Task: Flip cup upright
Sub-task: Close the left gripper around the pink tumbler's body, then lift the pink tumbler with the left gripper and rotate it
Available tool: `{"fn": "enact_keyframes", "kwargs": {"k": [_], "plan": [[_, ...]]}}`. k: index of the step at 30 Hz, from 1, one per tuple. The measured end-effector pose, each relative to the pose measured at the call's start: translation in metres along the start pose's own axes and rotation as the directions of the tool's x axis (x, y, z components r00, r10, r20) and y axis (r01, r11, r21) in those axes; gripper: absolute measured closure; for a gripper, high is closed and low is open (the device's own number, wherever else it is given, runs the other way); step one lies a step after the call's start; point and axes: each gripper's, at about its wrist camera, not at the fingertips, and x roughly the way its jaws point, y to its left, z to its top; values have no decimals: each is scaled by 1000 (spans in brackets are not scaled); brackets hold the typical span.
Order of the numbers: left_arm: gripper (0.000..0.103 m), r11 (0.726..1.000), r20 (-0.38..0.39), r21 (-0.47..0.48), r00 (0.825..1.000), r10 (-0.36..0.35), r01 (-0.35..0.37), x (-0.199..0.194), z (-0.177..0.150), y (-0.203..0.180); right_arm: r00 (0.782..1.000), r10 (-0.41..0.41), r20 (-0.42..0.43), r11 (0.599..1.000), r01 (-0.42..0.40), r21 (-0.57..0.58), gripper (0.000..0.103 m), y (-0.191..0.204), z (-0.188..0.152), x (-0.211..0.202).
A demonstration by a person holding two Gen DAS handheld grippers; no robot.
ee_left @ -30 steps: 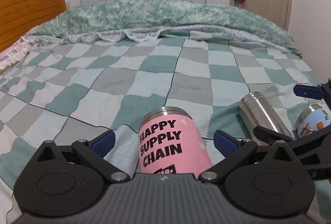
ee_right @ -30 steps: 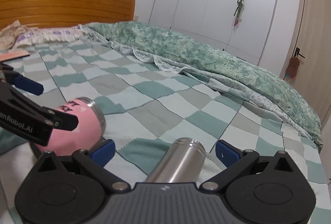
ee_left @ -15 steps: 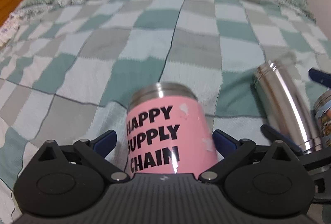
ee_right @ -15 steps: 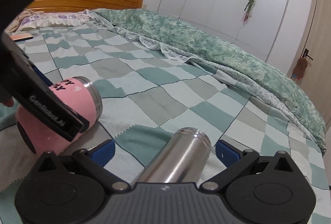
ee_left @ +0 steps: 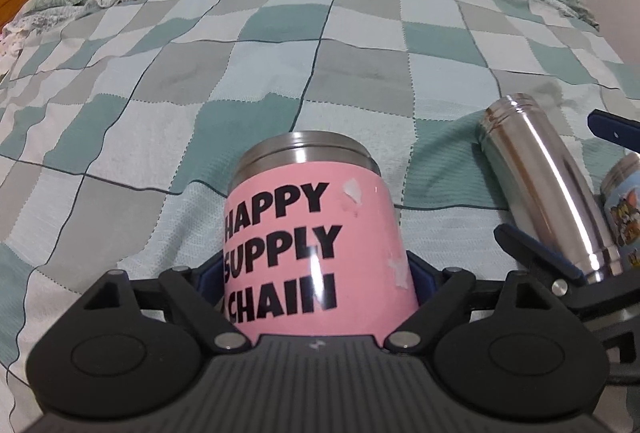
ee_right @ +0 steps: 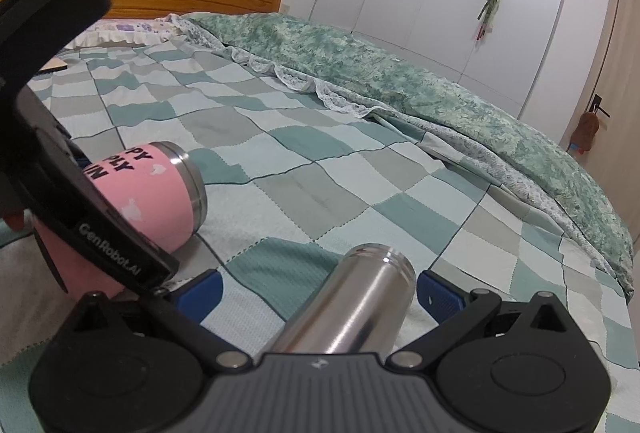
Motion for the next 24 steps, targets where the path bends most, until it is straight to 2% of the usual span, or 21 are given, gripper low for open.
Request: {"fn": "enact_keyframes", "kwargs": {"k": [9, 24], "plan": [[17, 999, 36, 6, 998, -43, 43, -42, -15, 4, 1000, -15, 8, 1000, 15, 3, 0, 15, 6, -45], [18, 992, 107, 44, 987, -120, 116, -178, -100, 1, 998, -27, 48, 999, 26, 27, 0, 68, -6, -199]]}}
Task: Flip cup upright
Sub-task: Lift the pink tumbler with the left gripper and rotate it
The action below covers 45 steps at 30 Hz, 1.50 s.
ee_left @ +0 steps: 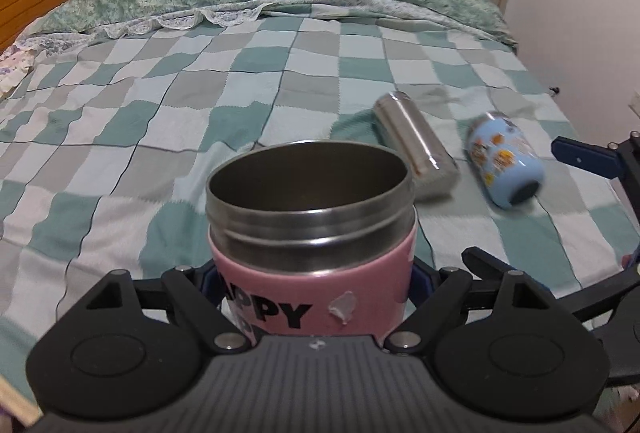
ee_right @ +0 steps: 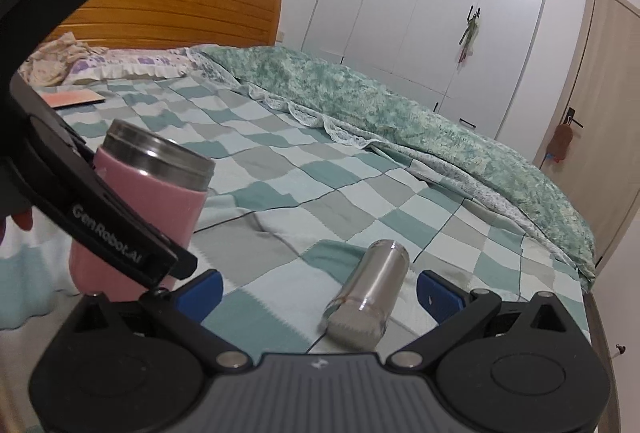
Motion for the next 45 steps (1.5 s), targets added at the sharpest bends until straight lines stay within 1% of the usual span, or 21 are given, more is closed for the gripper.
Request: {"fn": "enact_keyframes", "kwargs": {"k": [3, 7, 10, 13, 15, 20, 22, 25, 29, 30, 31, 32, 35, 37, 39, 42, 43, 45], "plan": [[17, 1000, -15, 20, 1000, -3, 4, -20, -22, -3, 1000, 9, 1, 1000, -9, 11, 0, 11, -9, -28], [17, 999, -52, 41, 999, -15, 18, -39, -53, -6, 1000, 18, -6, 999, -18, 30, 0, 25, -23, -56], [17, 998, -88, 50, 996, -34, 38, -45, -70, -10, 1000, 20, -15, 999, -19, 47, 0, 33, -34, -72], [17, 996, -128, 59, 990, -52, 60, -42, -83, -15, 999, 23, -33, 997, -21, 77, 0, 34, -47, -82], [17, 996, -156, 54, 986, -63, 72, -31, -88, -20, 999, 20, -47, 996, -16, 88, 0, 32, -56, -86], [17, 997, -191, 42, 980, -56, 65, 6, -90, -30, 997, 8, -81, 995, 0, 103, 0, 21, -73, -81], [17, 997, -170, 43, 984, -53, 61, 13, -88, -32, 996, 2, -93, 994, 9, 113, 0, 13, -79, -78], [17, 997, -173, 31, 983, -63, 69, 21, -83, -33, 994, 0, -111, 993, 14, 121, 0, 7, -84, -72], [16, 996, -169, 41, 983, -73, 81, 26, -81, -34, 992, -1, -124, 992, 17, 124, 0, 3, -88, -65], [12, 996, -156, 48, 985, -72, 81, 23, -81, -34, 992, -3, -125, 992, 19, 126, 0, 3, -88, -65], [2, 995, -135, 53, 988, -78, 86, 19, -80, -34, 992, -2, -125, 991, 19, 130, 0, 3, -87, -64], [0, 994, -108, 58, 990, -88, 95, 12, -80, -33, 992, -1, -124, 991, 18, 133, 0, 4, -86, -65], [0, 992, -23, 69, 994, -107, 108, -10, -77, -25, 993, -4, -115, 989, 21, 143, 0, 7, -82, -68], [0, 992, 47, 69, 992, -113, 110, -26, -78, -14, 994, -12, -105, 989, 28, 148, 0, 10, -77, -73], [0, 991, 117, 80, 986, -119, 110, -38, -79, -4, 996, -12, -90, 987, 26, 158, 0, 15, -70, -76], [0, 991, 213, 102, 971, -106, 86, -49, -82, 12, 997, -2, -80, 984, 16, 178, 0, 27, -58, -76], [0, 991, 238, 113, 966, -98, 72, -51, -85, 18, 997, 5, -80, 983, 10, 185, 0, 31, -53, -74], [0, 991, 261, 128, 963, -73, 40, -51, -88, 29, 996, 16, -86, 979, 2, 205, 0, 41, -44, -68]]}}
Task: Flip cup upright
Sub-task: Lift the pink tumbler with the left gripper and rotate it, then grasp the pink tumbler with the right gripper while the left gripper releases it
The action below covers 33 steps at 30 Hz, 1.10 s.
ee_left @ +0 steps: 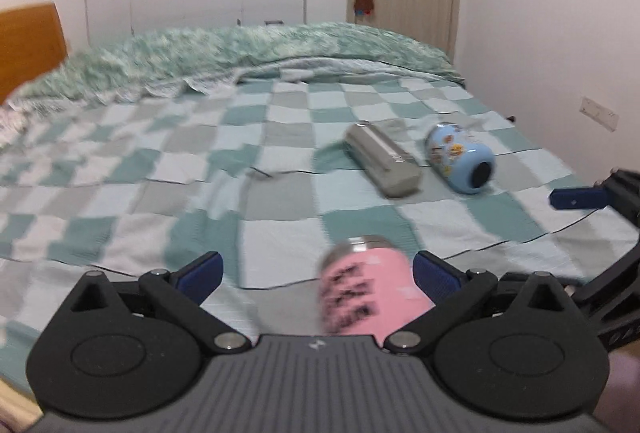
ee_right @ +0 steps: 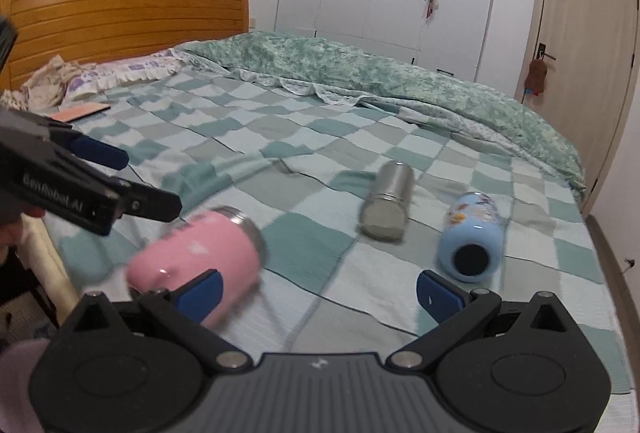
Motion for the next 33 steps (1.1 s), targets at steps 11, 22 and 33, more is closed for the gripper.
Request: {"fn": "enact_keyframes", "kwargs": {"k": [11, 22, 33], "plan": [[0, 999, 35, 42, 999, 28, -29, 17, -28, 54, 987, -3, -162, 982, 33, 184, 0, 42, 33, 62], [0, 996, 8, 74, 998, -59, 58, 46, -43, 83, 920, 32, -390, 929, 117, 351, 0, 48, 46, 119], [0, 990, 7, 72, 993, -119, 118, 57, -47, 94, 890, 38, -454, 897, 170, 408, 0, 51, 47, 152]]}}
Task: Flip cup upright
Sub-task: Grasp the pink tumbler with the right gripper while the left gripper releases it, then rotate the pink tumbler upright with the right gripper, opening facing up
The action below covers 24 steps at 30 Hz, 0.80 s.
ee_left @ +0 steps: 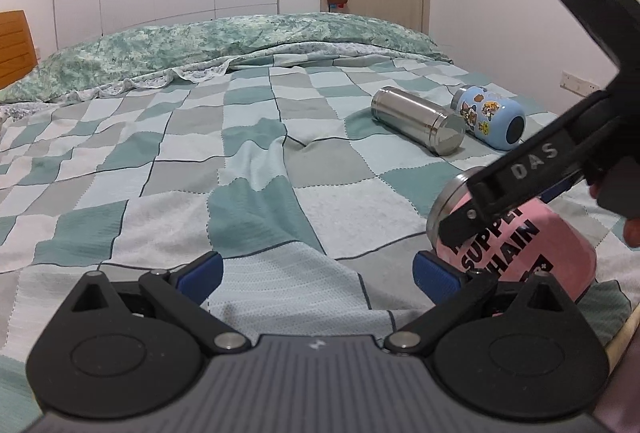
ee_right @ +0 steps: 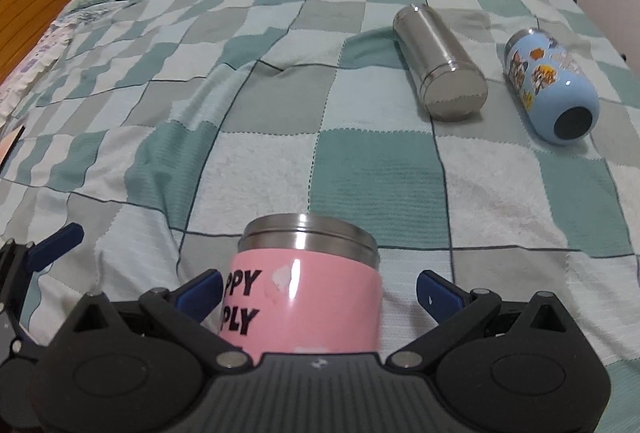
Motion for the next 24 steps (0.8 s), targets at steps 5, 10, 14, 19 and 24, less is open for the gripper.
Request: {"fn": "enact_keyframes", "kwargs": {"k": [5, 10, 14, 19, 24], "plan": [[0, 1000, -4, -4, 1000, 1, -1, 0, -1, 3, 999, 8, -40, 1000, -7, 30, 17, 1, 9, 12], [0, 1000, -2, -13, 1000, 1, -1, -1, -1, 4, 998, 37, -52, 998, -34, 59, 19, -4, 9, 13], [0, 1000, -1, -12, 1000, -3, 3, -2, -2, 5, 997, 66, -33, 996, -64, 69, 19, -9, 5, 8], [0, 1000, 5, -12, 1000, 0, 0, -5, -1, 5, 995, 100, 30, 993, -101, 61, 20, -15, -4, -4], [0, 1000, 11, -13, 1000, 2, -2, -11, -1, 6, 983, 143, 120, 990, -144, 4, 20, -13, -17, -28]]}}
